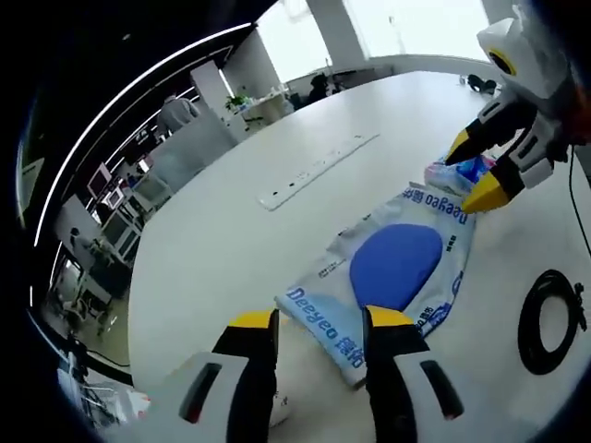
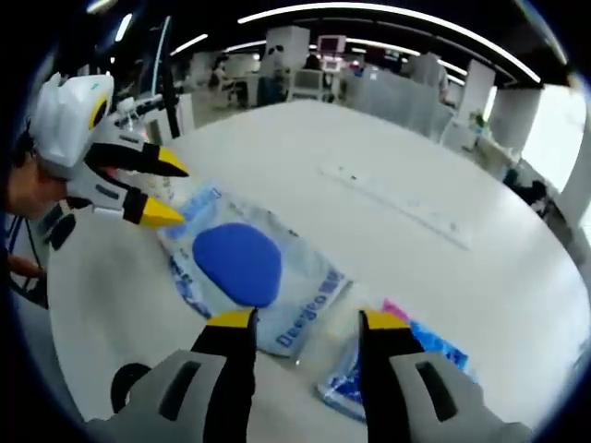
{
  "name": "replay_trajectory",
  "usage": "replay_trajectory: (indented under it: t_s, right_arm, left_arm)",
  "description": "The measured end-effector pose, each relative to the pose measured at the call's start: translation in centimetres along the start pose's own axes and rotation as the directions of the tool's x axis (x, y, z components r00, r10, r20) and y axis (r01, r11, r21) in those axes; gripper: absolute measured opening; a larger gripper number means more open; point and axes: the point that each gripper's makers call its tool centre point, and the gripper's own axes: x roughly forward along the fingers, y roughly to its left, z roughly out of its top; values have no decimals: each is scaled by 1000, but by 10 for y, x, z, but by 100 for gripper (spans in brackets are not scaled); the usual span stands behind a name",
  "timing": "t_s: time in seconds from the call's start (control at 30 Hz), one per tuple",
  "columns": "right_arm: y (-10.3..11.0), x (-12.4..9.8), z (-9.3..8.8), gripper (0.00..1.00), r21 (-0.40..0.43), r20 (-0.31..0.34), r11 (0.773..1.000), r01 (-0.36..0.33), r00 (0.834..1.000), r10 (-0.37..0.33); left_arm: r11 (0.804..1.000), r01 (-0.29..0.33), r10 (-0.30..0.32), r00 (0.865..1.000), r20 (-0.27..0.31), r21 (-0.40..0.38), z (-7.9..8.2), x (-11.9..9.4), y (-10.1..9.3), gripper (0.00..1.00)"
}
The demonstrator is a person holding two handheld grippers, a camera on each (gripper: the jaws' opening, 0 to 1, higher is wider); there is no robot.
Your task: Arrange the tabletop items into an orderly group along one side of the table until the central work area is clear of visible clutter.
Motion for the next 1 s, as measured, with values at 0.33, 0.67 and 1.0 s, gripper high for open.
replay_trajectory:
  t_s: [0.33, 0.67, 1.0]
  right_arm:
    - [0, -14, 17, 60, -12, 37, 1000, 12, 999, -12]
    - [-7, -32, 31, 77, -44, 73, 997, 55, 996, -52]
    - [-4, -44, 42, 85, -51, 86, 997, 56, 995, -51]
  left_arm:
    - [999, 32, -30, 998, 47, -38, 18, -12, -4, 53]
    - [993, 85, -76, 991, 109, -77, 39, -22, -17, 71]
    - [987, 116, -99, 984, 151, -110, 54, -33, -20, 95]
